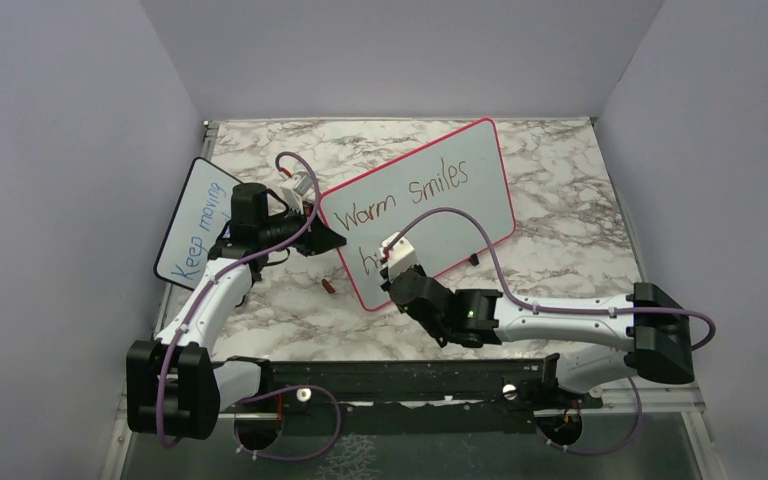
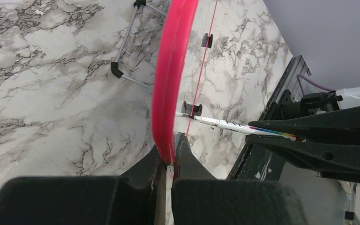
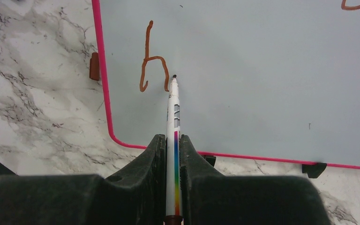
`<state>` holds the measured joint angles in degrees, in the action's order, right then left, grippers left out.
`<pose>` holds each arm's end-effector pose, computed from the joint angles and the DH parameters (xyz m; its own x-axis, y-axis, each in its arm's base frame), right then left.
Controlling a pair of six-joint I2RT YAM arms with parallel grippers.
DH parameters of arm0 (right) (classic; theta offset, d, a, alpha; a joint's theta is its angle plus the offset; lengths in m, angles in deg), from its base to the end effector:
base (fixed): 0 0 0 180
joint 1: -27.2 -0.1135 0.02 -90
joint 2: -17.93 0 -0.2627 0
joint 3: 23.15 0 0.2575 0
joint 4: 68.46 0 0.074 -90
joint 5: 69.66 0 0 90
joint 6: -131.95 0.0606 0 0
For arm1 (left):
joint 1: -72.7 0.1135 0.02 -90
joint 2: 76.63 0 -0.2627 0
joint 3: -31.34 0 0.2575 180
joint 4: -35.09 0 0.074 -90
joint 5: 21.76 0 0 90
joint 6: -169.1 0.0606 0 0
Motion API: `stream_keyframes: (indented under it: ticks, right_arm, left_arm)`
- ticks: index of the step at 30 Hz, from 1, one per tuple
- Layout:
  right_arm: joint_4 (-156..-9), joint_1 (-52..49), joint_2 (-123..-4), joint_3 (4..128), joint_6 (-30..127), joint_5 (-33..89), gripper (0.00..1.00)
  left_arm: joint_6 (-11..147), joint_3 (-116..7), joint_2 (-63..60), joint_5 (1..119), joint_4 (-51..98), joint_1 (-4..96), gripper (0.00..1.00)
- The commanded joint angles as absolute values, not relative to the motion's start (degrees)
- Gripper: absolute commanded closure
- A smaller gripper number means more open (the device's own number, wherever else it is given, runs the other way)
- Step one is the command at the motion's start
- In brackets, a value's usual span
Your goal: Write a sentence on the whiteboard
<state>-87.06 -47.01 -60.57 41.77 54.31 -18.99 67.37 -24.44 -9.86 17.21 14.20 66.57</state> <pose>0.1241 0.2977 0.2461 -0.2696 -0.3451 -0.8990 -0.5535 0.8195 -0.1485 0.2578 -0.0751 0.2466 -0.6613 -0.0576 -0.7479 0.6017 0.5547 -0.5747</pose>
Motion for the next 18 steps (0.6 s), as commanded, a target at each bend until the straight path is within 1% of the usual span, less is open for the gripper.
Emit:
stream_keyframes:
  ticks: [1, 18]
  right_arm:
    - [-85.2, -46.5, -61.3, 41.6, 54.3, -18.8, 0.99]
    - [-88.2, -46.3, -59.6, 41.3, 55.3, -24.4, 1.00]
  left_arm:
    - [70.5, -22.7, -9.0, 24.7, 11.5, 66.9, 1.00]
    - [70.5, -22.8, -8.8, 24.6, 11.5, 67.0, 1.00]
